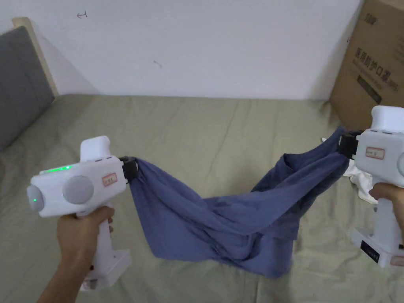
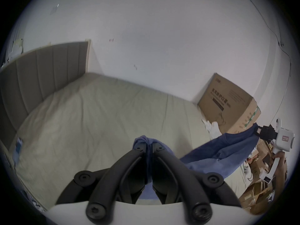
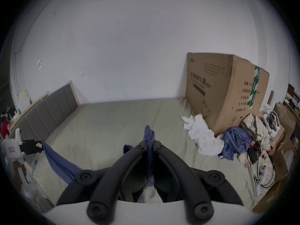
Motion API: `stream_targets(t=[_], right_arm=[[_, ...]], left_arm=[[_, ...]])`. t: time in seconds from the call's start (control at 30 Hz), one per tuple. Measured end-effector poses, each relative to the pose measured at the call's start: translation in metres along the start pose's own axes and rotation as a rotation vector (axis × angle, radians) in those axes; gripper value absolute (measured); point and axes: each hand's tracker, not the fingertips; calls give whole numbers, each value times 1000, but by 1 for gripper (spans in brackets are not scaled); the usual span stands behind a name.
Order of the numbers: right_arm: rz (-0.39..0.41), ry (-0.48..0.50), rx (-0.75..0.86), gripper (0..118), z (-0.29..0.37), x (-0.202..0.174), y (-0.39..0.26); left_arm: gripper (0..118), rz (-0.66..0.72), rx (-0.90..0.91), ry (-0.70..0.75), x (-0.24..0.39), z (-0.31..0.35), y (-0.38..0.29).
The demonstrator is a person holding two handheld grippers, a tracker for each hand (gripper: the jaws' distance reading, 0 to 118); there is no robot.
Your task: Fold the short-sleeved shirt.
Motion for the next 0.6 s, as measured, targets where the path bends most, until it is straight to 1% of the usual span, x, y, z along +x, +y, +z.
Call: stream_targets(t=[0.13,0.2,0.23,0.33,0.43,0.47,0.6], right_arm=[[-21,-13,64,7,-2,-10,41],[-17,-26,92,7,-5,-14,60],[-18,-32,109,7,-5,-16,70],[-14,-35,151,7,-6,-22,95],[12,-58,188,7,-10,-30,116],[15,-63,197,7,-12,-32,120],[13,-61,221,7,-24,-40,133]], left_arm=[[10,-46,58,12,9,-4,60],[10,-72,77,18,15,-8,88],[10,-106,93,37,19,-10,103],[10,-122,125,39,25,-13,139],[10,-145,158,58,27,-20,170],[10,-166,173,73,28,-23,178],[10,-182,188,81,21,-39,204]])
